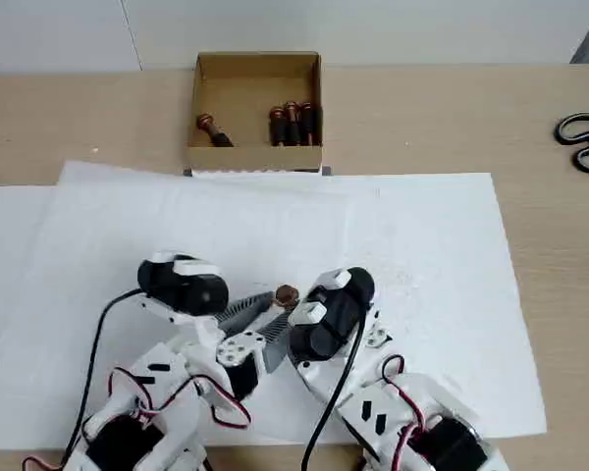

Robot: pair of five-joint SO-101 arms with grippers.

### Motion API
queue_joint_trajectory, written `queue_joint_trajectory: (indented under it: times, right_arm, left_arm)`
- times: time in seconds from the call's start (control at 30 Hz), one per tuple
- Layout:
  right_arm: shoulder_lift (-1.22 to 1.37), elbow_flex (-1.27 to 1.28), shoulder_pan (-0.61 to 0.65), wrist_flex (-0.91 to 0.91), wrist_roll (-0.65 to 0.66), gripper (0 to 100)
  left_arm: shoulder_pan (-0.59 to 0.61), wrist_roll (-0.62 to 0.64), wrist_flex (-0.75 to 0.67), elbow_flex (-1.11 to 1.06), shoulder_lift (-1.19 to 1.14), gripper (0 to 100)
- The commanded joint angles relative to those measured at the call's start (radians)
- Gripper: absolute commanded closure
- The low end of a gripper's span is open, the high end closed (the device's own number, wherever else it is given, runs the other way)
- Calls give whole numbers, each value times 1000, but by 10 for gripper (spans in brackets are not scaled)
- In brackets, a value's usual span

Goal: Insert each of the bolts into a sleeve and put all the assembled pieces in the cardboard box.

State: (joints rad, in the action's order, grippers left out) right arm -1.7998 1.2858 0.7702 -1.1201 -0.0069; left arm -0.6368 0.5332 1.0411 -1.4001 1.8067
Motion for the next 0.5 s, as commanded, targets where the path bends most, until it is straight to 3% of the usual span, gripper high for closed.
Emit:
queue_joint_trajectory:
  times: [0.0, 0.47]
  right_arm:
    - [1, -80, -12, 7, -6, 996]
    - [1, -77, -13, -5, -6, 996]
  left_arm:
    - [-3, -21, 11, 4, 8, 758]
    - [-3, -69, 6, 139, 8, 769]
